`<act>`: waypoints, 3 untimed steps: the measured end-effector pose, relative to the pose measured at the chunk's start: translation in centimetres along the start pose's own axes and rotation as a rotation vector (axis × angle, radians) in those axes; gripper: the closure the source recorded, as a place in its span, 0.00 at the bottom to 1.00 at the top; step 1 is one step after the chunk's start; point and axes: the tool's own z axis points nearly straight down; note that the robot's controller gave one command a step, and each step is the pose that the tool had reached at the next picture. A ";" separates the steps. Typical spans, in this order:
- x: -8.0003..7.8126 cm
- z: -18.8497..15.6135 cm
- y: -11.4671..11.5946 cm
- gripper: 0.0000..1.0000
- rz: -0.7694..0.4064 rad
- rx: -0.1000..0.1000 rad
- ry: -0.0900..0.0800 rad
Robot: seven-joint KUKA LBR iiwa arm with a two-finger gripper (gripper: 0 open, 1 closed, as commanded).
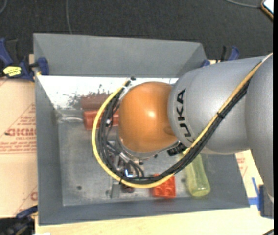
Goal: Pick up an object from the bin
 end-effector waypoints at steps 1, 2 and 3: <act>-0.2 -0.4 -0.1 0.00 0.005 -0.002 -0.007; -4.9 11.2 -8.0 0.00 0.082 -0.001 -0.009; -6.0 11.1 -6.7 0.00 0.386 -0.009 -0.019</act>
Offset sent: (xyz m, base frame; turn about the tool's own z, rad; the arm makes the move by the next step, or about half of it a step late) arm 0.0472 -0.0781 -0.1127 0.0789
